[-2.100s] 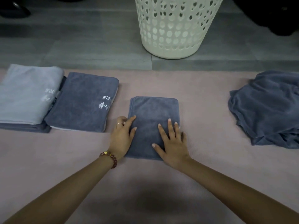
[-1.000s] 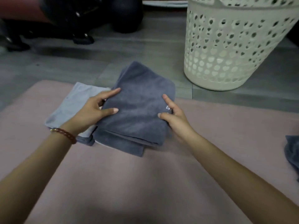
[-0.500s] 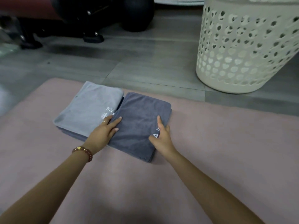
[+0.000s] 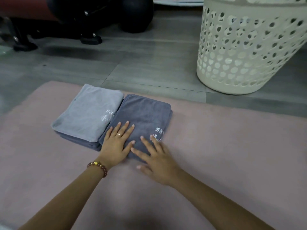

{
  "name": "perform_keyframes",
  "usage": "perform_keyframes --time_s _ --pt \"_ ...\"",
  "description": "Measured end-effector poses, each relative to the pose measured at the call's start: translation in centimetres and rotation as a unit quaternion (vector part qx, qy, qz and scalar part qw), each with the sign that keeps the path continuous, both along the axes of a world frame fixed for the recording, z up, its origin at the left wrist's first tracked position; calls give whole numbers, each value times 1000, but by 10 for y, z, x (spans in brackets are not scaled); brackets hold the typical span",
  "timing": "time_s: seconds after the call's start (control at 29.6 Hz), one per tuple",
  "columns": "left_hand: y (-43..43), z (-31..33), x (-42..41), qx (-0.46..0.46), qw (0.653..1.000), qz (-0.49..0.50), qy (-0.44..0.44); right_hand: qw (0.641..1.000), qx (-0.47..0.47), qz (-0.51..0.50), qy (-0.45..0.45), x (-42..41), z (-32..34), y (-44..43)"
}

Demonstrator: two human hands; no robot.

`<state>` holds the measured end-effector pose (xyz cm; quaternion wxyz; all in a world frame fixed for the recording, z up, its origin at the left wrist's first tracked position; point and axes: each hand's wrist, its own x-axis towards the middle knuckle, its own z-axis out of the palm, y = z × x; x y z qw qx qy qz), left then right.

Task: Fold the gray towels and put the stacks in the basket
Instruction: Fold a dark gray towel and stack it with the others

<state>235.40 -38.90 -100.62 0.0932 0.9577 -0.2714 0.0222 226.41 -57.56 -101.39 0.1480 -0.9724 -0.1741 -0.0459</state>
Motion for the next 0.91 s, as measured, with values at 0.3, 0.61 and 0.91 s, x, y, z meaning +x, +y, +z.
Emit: perform_keyframes --time_s 0.3,0.61,0.91 --pt "-23 19 6 60 984 128 103 982 -76 131 111 -22 22 -29" --pt "-237 60 -111 13 971 -218 -93 954 -24 -283 96 -158 57 -264" --pt "-329 77 -194 36 898 -409 -156 651 212 -726 67 -329 65 -432"
